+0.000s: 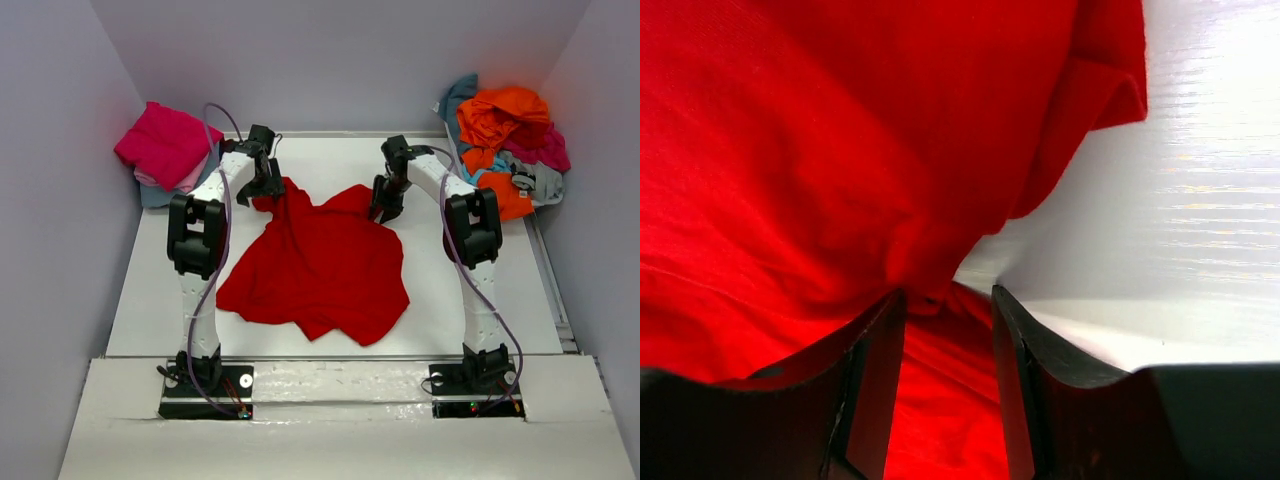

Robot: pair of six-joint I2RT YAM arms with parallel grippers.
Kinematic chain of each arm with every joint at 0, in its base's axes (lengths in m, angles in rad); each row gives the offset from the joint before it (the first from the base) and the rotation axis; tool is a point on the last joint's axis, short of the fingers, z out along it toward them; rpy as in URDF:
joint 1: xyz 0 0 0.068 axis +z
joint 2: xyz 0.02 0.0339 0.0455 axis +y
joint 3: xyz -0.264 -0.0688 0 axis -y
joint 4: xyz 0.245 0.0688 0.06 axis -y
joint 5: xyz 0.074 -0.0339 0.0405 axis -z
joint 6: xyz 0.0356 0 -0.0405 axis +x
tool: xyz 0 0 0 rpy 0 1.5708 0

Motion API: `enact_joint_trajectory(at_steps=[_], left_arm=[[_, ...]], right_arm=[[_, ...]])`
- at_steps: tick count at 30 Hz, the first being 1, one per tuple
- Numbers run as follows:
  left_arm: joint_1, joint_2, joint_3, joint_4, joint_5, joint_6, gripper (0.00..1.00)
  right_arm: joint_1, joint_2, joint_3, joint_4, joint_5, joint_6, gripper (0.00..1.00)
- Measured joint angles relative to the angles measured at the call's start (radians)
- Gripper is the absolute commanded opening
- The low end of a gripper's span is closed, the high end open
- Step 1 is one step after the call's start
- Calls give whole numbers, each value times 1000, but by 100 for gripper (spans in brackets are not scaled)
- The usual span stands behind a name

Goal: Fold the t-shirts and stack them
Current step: Flatten the tshirt out

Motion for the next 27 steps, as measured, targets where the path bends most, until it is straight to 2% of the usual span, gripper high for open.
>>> enact_joint_trajectory(at_steps=[3,5,6,10,20,22,24,25,27], left_arm=[[0,0,0,-1,0,0,85],[0,0,0,0,0,0,85],[0,0,0,0,0,0,85],[0,0,0,0,0,0,85],[0,0,0,0,-6,1,79],[0,0,0,0,-9,1,71],[0,0,0,0,-12,1,58],[0,0,0,2,-14,0,41],[0,0,0,4,-16,-3,27]], right_arm=[[0,5,0,1,-11,0,38],[0,5,0,1,-13,-4,29],[0,5,0,1,-12,-5,22],[0,5,1,0,-10,-10,7],[0,5,39,-9,1,-15,7],[0,5,68,-18,9,-16,7],[0,5,103,-31,21,-19,7],[0,5,122,-33,29,-21,7],[0,5,148,-38,43,-23,7]])
